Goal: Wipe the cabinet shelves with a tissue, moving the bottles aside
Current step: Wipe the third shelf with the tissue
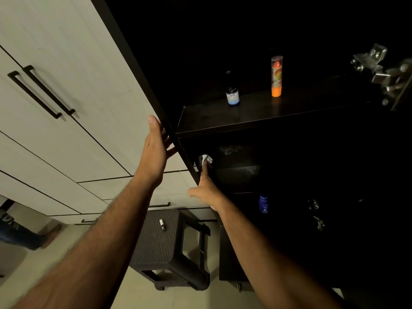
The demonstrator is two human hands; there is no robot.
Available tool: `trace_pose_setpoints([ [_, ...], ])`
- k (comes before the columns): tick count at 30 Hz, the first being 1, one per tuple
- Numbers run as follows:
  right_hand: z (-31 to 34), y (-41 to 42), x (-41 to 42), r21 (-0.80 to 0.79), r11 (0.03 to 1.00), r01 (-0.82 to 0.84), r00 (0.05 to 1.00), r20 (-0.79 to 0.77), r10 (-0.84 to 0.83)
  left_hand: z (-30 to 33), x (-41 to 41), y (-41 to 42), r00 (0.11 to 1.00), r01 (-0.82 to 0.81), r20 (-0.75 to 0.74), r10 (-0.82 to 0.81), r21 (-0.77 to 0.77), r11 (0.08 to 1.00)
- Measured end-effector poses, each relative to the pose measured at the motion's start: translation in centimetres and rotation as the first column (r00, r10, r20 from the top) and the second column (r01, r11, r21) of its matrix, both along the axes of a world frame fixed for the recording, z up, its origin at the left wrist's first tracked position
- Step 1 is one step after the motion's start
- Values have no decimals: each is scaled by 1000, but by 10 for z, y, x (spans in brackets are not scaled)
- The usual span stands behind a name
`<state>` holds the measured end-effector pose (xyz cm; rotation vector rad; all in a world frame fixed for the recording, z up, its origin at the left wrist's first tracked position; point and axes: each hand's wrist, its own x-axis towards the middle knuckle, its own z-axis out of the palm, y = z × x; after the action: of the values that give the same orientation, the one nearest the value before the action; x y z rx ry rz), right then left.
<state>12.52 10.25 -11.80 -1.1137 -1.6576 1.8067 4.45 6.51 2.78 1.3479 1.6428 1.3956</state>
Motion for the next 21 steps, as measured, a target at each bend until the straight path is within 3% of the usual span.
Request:
trace_pose_setpoints([
  [4,-2,-6,11,89,995,-37,999,-4,38,1,-2,2,1000,0,29,0,-6,1000],
  [8,-13,-13,20,26,995,-101,995,11,101,0,-6,2,1000,-3,25,3,-25,1000],
  [11,-2,6,21,-72,994,-81,989,-133,71,1,-6,3,1000,-3,23,4,-33,999],
  [14,7,15,20,-145,989,27,939,-337,-75,3,-7,2,1000,-1,19,2,-44,999],
  [21,45,13,4,-80,995,62,918,-387,-89,11,-10,0,999,26,37,-23,-73,997],
])
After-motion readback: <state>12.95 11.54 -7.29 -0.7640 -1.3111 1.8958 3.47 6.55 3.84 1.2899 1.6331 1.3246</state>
